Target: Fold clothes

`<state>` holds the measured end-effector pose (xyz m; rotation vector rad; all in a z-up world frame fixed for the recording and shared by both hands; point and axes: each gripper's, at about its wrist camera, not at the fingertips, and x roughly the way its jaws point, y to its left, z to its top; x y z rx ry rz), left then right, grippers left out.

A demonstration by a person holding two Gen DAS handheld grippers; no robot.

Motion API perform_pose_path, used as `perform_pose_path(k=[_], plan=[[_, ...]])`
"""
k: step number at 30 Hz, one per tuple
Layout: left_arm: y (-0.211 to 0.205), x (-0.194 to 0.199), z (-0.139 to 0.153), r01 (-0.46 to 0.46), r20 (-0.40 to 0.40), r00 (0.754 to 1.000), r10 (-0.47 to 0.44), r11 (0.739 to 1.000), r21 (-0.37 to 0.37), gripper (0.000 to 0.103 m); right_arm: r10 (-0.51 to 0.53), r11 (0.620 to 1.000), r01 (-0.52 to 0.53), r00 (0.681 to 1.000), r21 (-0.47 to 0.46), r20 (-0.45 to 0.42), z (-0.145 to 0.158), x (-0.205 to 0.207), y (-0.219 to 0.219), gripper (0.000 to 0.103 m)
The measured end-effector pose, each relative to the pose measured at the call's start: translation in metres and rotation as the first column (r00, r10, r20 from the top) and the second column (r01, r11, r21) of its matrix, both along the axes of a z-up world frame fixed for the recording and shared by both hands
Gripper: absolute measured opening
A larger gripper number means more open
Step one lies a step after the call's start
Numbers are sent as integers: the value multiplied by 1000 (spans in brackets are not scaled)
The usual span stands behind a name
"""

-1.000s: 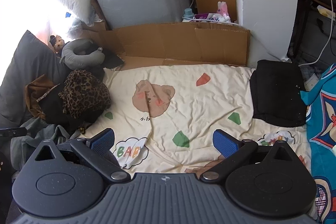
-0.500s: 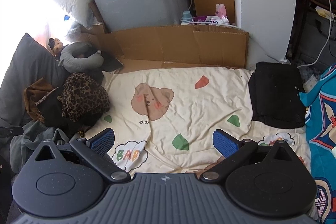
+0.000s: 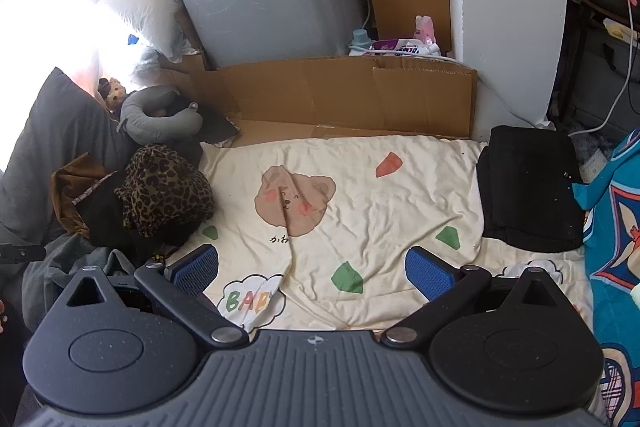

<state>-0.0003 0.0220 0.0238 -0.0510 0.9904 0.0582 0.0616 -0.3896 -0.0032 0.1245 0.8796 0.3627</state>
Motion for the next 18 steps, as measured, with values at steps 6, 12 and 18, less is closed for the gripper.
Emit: perform_pose_path(k=[6,12,18], plan=[[0,1,2,-1,24,1000,1,1000,29,102,1,1000,-1,1000,4,11,2,-1,1,102],[1,5,3,-9,30,1000,9,1000,23,102,-16,1000,16,1000,10,17,4,0,0,102],[2,5,4,-10,31,999,9,1000,21,102,-15,1000,15,1000,12,23,5,-1,0,102]])
